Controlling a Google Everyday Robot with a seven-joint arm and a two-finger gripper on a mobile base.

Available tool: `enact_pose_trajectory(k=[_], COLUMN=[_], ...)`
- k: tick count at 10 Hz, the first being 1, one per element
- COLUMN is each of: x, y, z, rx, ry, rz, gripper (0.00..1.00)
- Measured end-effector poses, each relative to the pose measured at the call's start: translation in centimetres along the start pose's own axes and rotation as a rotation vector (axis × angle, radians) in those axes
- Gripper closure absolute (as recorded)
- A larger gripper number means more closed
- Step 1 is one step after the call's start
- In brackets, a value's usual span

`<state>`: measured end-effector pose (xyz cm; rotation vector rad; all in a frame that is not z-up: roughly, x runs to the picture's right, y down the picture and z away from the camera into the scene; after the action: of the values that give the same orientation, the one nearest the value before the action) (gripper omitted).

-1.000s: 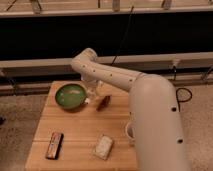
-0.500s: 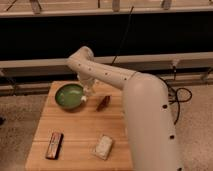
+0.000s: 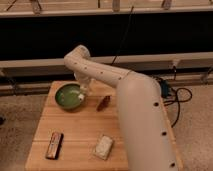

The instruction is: Place the bottle in the ceramic bowl

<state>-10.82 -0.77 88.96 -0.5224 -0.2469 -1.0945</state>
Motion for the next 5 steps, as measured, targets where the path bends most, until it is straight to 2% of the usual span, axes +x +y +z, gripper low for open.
enact_pose_trajectory(k=[2,5], x=[-0.3,-0.4], y=[-1.5,-2.4], z=[0.0,0.2], rx=[0.002,-0.002], ry=[0.001,0.006], rz=[-0.012,-0.023], gripper=[0.99,0.99])
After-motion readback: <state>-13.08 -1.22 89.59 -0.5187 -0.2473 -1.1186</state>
